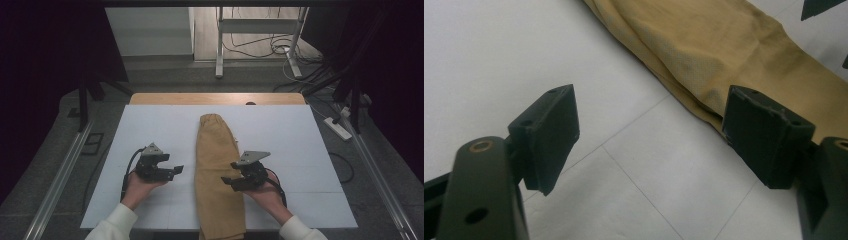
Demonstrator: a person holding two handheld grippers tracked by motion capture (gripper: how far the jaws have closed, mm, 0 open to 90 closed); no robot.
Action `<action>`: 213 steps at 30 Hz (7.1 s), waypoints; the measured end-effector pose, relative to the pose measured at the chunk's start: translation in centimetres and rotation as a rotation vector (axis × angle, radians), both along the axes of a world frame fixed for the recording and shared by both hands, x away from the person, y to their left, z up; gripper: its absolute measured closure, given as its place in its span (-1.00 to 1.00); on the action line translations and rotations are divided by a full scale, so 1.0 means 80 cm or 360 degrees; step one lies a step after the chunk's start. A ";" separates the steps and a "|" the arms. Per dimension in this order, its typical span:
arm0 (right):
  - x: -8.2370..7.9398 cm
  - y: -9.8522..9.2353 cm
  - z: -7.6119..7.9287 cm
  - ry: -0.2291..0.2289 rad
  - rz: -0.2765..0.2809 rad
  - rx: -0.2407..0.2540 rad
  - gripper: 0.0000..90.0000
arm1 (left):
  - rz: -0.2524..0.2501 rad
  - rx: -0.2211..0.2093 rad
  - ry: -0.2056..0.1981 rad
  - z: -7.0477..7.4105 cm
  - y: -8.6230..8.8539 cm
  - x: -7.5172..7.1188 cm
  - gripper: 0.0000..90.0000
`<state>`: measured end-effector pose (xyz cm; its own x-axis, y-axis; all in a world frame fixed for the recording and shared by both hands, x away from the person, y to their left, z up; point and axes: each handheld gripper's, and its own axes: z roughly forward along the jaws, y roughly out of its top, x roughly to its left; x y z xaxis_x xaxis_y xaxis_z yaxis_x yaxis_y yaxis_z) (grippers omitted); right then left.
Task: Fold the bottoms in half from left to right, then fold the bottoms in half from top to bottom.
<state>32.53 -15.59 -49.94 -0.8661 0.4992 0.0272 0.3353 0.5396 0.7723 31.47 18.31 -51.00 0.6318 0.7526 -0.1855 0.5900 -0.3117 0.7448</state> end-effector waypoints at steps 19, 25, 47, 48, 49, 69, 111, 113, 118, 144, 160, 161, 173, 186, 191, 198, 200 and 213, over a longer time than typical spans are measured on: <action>0.021 -0.028 0.001 0.0056 -0.0097 0.0017 -0.24 | -0.0006 -0.0021 -0.0014 0.004 0.004 0.002 -0.51; 0.023 -0.030 0.001 0.0064 -0.0104 0.0015 -0.24 | -0.0008 -0.0026 -0.0009 0.004 0.002 0.005 -0.51; 0.048 -0.032 0.005 0.0066 -0.0167 0.0040 -0.24 | -0.0017 -0.0086 -0.0030 0.016 -0.017 0.038 -0.51; 0.050 -0.032 0.005 0.0067 -0.0172 0.0039 -0.24 | -0.0018 -0.0083 -0.0035 0.016 -0.018 0.040 -0.51; 0.052 -0.031 0.005 0.0064 -0.0174 0.0042 -0.24 | -0.0019 -0.0082 -0.0040 0.016 -0.020 0.042 -0.50; 0.089 -0.028 0.007 0.0055 -0.0237 0.0049 -0.24 | -0.0028 -0.0012 -0.0020 0.008 -0.037 0.076 -0.50; 0.166 -0.004 0.014 0.0068 -0.0311 0.0031 -0.24 | 0.0001 0.0032 0.0017 0.009 -0.067 0.155 -0.50; 0.171 0.000 0.012 0.0074 -0.0315 0.0024 -0.24 | 0.0011 0.0035 0.0024 0.009 -0.068 0.159 -0.50; 0.186 0.008 0.004 0.0092 -0.0333 -0.0001 -0.23 | 0.0030 0.0047 0.0036 0.004 -0.072 0.170 -0.49; 0.225 0.023 -0.031 0.0213 -0.0326 -0.0116 -0.37 | 0.0048 0.0130 0.0135 -0.027 -0.083 0.193 -0.49; 0.225 0.025 -0.035 0.0281 -0.0227 -0.0070 0.42 | -0.0009 0.0110 0.0191 -0.034 -0.087 0.193 0.07; 0.225 0.025 -0.035 0.0290 -0.0230 -0.0068 0.51 | -0.0020 0.0112 0.0190 -0.034 -0.089 0.192 0.18; 0.215 0.028 -0.029 0.0202 -0.0209 -0.0100 0.81 | -0.0096 0.0177 0.0126 -0.029 -0.094 0.185 0.82; 0.213 0.019 0.014 0.0054 -0.0188 -0.0047 0.83 | -0.0104 0.0118 -0.0038 0.018 -0.091 0.185 0.85; 0.212 0.016 0.039 -0.0020 -0.0214 -0.0015 0.83 | -0.0103 0.0094 -0.0111 0.039 -0.092 0.183 0.85; 0.210 0.012 0.033 0.0019 -0.0217 -0.0016 0.83 | -0.0104 0.0093 -0.0103 0.034 -0.096 0.184 0.85; 0.211 0.011 0.034 0.0012 -0.0217 -0.0015 0.83 | -0.0105 0.0089 -0.0124 0.036 -0.096 0.185 0.86; 0.215 0.010 0.057 -0.0144 -0.0246 -0.0023 0.83 | -0.0095 0.0118 -0.0239 0.061 -0.104 0.191 0.86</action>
<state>49.72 -14.76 -45.39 -0.7777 0.6262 -0.0554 0.3447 0.4984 0.7955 46.72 9.96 -46.12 0.6922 0.7210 -0.0312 0.4527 -0.4002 0.7968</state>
